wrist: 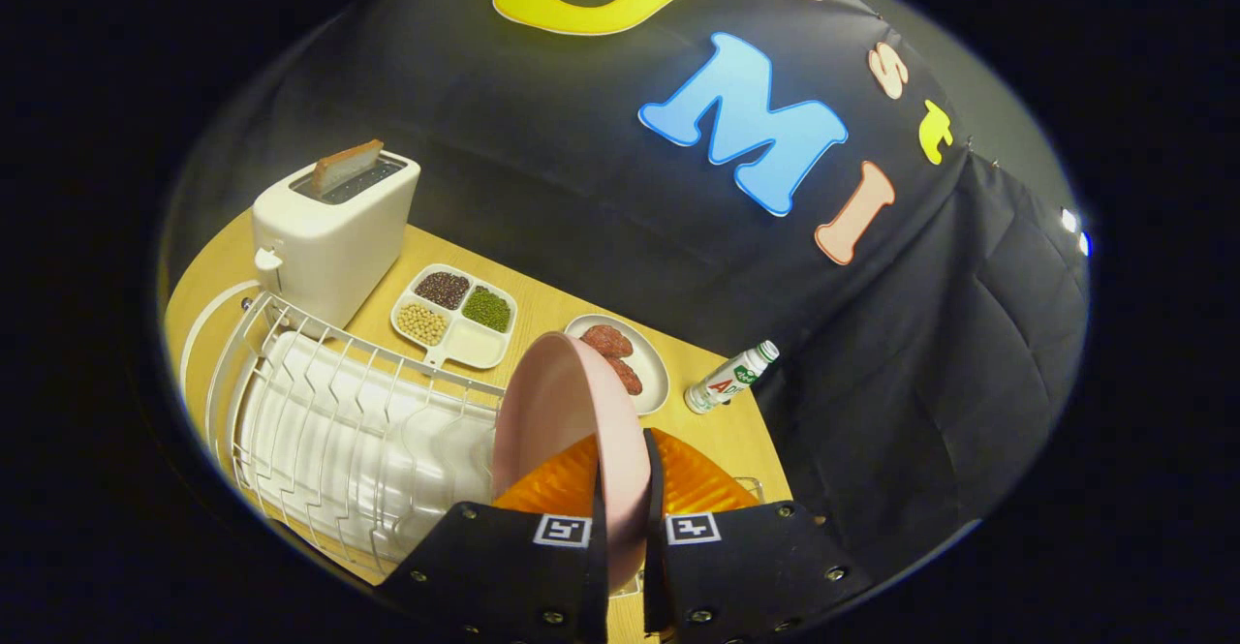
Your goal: Take the plate from the dish rack, then take the spoon from the basket and place it into the plate.
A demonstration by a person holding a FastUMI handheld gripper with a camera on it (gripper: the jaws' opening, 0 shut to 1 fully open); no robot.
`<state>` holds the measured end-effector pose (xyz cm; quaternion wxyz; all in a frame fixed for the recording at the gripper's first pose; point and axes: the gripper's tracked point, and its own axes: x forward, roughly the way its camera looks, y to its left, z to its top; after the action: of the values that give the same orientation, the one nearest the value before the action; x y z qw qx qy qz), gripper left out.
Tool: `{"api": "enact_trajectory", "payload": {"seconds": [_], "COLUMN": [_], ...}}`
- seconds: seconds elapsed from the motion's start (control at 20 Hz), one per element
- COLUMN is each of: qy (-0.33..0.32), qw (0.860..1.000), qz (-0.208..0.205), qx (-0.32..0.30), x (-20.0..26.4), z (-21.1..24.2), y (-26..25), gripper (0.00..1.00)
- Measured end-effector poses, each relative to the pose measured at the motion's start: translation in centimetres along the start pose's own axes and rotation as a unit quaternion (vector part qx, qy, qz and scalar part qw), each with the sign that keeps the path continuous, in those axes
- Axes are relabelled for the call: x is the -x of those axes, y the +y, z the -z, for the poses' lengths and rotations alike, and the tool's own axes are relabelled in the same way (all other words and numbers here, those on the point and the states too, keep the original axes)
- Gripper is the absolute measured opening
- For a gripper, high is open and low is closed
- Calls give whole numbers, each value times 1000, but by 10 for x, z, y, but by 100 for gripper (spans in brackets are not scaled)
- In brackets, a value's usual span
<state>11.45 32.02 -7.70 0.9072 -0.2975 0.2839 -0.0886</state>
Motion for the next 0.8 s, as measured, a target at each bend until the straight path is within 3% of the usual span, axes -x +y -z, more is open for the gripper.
{"api": "enact_trajectory", "payload": {"seconds": [0.25,0.4,0.8], "qy": [-21,-45,-58], "qw": [998,996,990], "qz": [-36,-29,-46], "qx": [-41,-66,-120], "x": [11,20,41], "z": [-18,-22,12], "y": [-26,-71,-173], "gripper": [14,14,14]}}
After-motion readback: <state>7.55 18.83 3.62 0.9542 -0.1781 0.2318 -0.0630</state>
